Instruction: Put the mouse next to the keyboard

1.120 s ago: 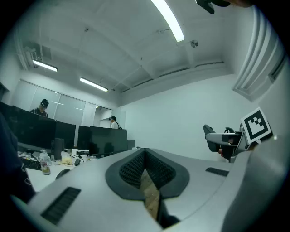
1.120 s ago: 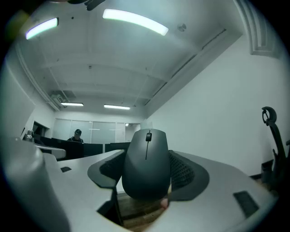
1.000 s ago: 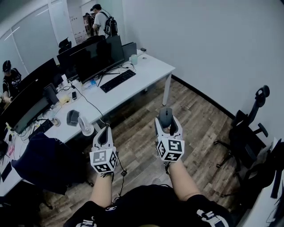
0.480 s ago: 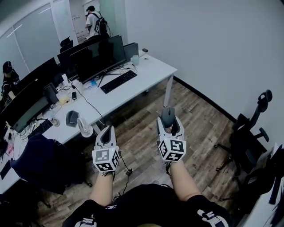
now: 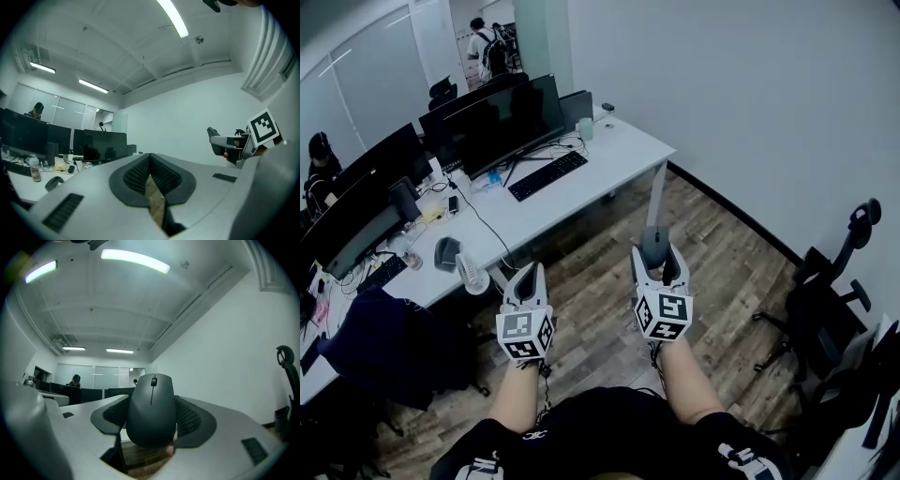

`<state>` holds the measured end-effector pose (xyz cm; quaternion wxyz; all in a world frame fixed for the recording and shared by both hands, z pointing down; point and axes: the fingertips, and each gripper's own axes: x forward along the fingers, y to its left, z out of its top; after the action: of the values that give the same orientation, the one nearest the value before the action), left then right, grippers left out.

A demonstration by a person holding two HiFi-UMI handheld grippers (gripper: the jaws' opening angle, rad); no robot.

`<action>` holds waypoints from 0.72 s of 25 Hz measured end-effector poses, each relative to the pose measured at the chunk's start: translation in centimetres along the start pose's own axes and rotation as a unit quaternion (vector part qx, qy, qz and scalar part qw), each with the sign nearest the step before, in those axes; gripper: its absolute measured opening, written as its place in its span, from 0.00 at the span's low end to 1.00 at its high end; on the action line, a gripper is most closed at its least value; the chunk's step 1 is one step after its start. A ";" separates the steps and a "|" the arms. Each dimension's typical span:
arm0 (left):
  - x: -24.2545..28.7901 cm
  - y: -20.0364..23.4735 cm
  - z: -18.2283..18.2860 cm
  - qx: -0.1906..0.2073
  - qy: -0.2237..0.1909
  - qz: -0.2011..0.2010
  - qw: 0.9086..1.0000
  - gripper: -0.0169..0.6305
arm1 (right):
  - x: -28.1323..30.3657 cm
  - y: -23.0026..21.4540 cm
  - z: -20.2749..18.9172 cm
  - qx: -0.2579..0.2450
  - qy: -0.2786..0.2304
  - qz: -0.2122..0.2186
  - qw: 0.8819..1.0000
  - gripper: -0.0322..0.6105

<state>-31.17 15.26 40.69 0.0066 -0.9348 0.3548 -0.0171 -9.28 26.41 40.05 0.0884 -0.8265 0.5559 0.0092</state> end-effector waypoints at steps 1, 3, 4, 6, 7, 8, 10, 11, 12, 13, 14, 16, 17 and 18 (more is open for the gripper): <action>0.5 -0.6 0.0 0.000 -0.001 0.000 1.000 0.05 | 0.2 -0.7 -0.1 0.001 0.000 0.001 1.000 0.53; 1.5 -1.9 0.0 0.001 -0.004 0.001 1.000 0.05 | 0.6 -2.2 -0.2 0.000 0.001 0.003 1.000 0.53; 2.0 -2.5 0.0 0.000 -0.006 0.000 1.000 0.05 | 0.7 -2.9 -0.3 0.000 0.001 0.003 1.000 0.53; 2.8 -3.4 -0.1 -0.003 -0.007 -0.001 1.000 0.05 | 1.0 -4.1 -0.5 -0.001 0.003 0.002 1.000 0.53; 3.2 -3.9 -0.3 -0.005 -0.006 -0.003 1.000 0.05 | 1.1 -4.7 -0.6 -0.001 0.005 0.000 1.000 0.53; 3.6 -4.2 -0.4 -0.006 -0.005 -0.004 1.000 0.05 | 1.4 -5.2 -0.7 -0.001 0.007 -0.002 1.000 0.53; 4.3 -4.7 -0.6 -0.007 -0.002 -0.006 1.000 0.05 | 1.8 -5.9 -0.7 0.000 0.009 -0.004 1.000 0.53; 4.7 -4.9 -0.7 -0.008 0.000 -0.006 1.000 0.05 | 2.0 -6.2 -0.8 -0.001 0.009 -0.004 1.000 0.53; 5.2 -5.1 -0.8 -0.008 0.001 -0.008 1.000 0.05 | 2.3 -6.5 -0.8 -0.001 0.009 -0.004 1.000 0.53; 5.7 -5.3 -0.9 -0.007 0.002 -0.010 1.000 0.05 | 2.5 -6.8 -0.9 -0.002 0.009 -0.004 1.000 0.53; 6.2 -5.5 -1.0 -0.007 0.002 -0.011 1.000 0.05 | 2.9 -7.1 -1.0 -0.001 0.009 -0.005 1.000 0.53; 7.4 -5.7 -1.2 -0.007 0.002 -0.015 1.000 0.05 | 3.7 -7.6 -1.3 -0.001 0.009 -0.004 1.000 0.53; 8.1 -5.8 -1.3 -0.008 0.001 -0.016 1.000 0.05 | 4.2 -7.9 -1.5 -0.001 0.009 -0.004 1.000 0.53; 8.8 -5.8 -1.4 -0.008 0.000 -0.017 1.000 0.05 | 4.7 -8.2 -1.6 -0.001 0.009 -0.003 1.000 0.53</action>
<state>-20.80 13.82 42.50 -0.0012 -0.9407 0.3391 -0.0140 -0.12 24.84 42.25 0.0824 -0.8283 0.5542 0.0022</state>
